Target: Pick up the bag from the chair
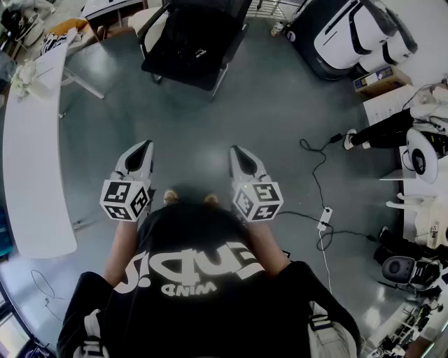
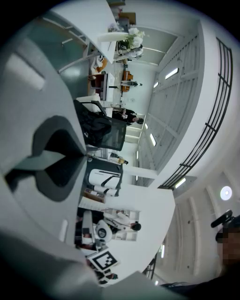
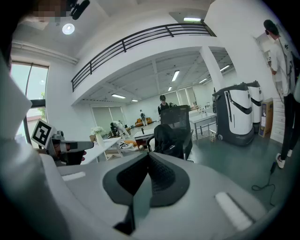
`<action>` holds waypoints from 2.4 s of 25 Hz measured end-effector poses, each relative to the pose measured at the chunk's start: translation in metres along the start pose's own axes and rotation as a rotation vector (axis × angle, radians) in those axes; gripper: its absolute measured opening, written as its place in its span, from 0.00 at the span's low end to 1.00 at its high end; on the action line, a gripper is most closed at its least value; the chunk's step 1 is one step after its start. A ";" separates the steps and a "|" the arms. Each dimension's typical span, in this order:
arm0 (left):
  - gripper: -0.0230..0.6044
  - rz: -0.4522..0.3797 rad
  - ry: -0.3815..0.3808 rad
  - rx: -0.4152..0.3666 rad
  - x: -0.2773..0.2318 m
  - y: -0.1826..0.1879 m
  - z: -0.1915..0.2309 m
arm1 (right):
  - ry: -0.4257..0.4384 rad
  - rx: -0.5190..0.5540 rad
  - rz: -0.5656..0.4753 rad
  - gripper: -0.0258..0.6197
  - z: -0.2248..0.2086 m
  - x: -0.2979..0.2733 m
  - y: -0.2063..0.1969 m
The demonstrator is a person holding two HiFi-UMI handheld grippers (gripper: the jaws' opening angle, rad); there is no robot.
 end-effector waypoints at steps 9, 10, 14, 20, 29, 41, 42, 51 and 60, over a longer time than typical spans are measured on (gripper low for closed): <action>0.04 0.021 0.011 0.009 0.001 -0.009 -0.013 | 0.006 -0.013 0.005 0.04 -0.004 0.008 -0.004; 0.04 0.023 0.016 0.013 0.000 -0.011 -0.017 | 0.007 -0.017 0.004 0.04 -0.008 0.011 -0.005; 0.04 0.021 0.030 0.022 -0.012 -0.020 -0.042 | 0.018 -0.008 0.003 0.04 -0.033 0.028 -0.014; 0.04 -0.004 0.071 0.030 -0.030 -0.019 -0.068 | 0.039 -0.001 0.033 0.04 -0.066 0.037 -0.026; 0.04 -0.012 0.098 0.063 -0.051 -0.009 -0.061 | 0.067 0.011 0.046 0.04 -0.087 0.015 -0.013; 0.04 -0.010 0.070 0.092 -0.139 0.043 -0.007 | 0.030 -0.027 0.041 0.04 -0.134 -0.057 0.045; 0.04 -0.010 0.072 0.092 -0.147 0.050 0.001 | 0.029 -0.031 0.042 0.04 -0.138 -0.067 0.052; 0.04 -0.004 0.054 0.083 -0.215 0.118 0.065 | 0.022 -0.037 0.062 0.04 -0.160 -0.150 0.128; 0.04 -0.005 0.032 0.076 -0.269 0.183 0.140 | 0.006 -0.035 0.061 0.04 -0.163 -0.229 0.204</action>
Point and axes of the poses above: the fingertips, and each gripper's own axes: x backward along the fingers, z to its left, y out of its top, the point moved 8 cm from there along x, backward along the fingers, and after that the axes turned 15 degrees about z, right-handed, at the moved point
